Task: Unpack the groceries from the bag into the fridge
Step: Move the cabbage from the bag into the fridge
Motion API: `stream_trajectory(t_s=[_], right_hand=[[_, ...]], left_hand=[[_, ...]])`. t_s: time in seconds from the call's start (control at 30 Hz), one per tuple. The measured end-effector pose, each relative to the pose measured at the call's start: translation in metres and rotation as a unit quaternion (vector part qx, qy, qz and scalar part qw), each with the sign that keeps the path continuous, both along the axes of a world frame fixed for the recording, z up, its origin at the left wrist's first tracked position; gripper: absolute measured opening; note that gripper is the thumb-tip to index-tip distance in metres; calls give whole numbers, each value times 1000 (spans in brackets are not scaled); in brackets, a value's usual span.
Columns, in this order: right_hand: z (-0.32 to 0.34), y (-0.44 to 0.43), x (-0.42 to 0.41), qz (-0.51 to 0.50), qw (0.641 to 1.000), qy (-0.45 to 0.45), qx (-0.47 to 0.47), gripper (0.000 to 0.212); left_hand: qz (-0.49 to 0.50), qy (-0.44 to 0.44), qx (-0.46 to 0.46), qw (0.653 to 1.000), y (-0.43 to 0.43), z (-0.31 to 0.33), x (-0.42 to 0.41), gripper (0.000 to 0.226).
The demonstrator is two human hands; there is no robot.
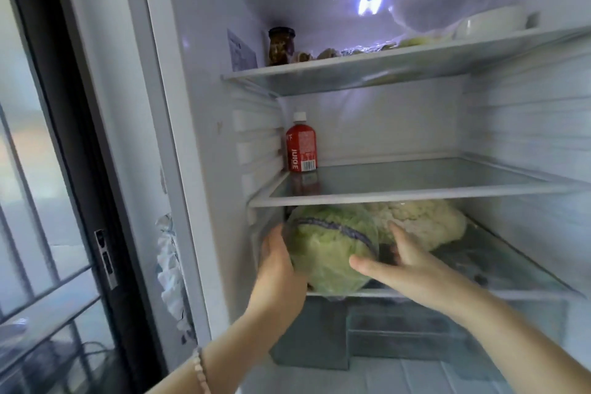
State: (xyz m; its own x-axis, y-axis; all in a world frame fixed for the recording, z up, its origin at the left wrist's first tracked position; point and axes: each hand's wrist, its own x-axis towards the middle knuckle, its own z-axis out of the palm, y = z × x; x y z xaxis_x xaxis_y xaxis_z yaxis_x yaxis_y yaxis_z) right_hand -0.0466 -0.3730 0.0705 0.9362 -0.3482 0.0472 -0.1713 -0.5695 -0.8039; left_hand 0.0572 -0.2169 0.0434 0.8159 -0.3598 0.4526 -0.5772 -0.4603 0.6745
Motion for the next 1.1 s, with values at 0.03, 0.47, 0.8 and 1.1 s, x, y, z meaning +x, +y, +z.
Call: stream_trajectory(t_s=[0.03, 0.47, 0.8, 1.1], right_hand=[[-7, 1, 11, 12, 1000, -18, 21, 122], [-54, 0, 64, -40, 968, -246, 25, 109], [-48, 19, 104, -47, 980, -195, 6, 108], [-64, -11, 91, 6, 988, -145, -53, 118]], left_hand=[[9, 12, 14, 1000, -1, 1, 6, 71], [61, 125, -84, 987, -16, -37, 37, 25], [-4, 303, -208, 930, -31, -20, 40, 106], [-36, 246, -183, 951, -33, -29, 59, 92]])
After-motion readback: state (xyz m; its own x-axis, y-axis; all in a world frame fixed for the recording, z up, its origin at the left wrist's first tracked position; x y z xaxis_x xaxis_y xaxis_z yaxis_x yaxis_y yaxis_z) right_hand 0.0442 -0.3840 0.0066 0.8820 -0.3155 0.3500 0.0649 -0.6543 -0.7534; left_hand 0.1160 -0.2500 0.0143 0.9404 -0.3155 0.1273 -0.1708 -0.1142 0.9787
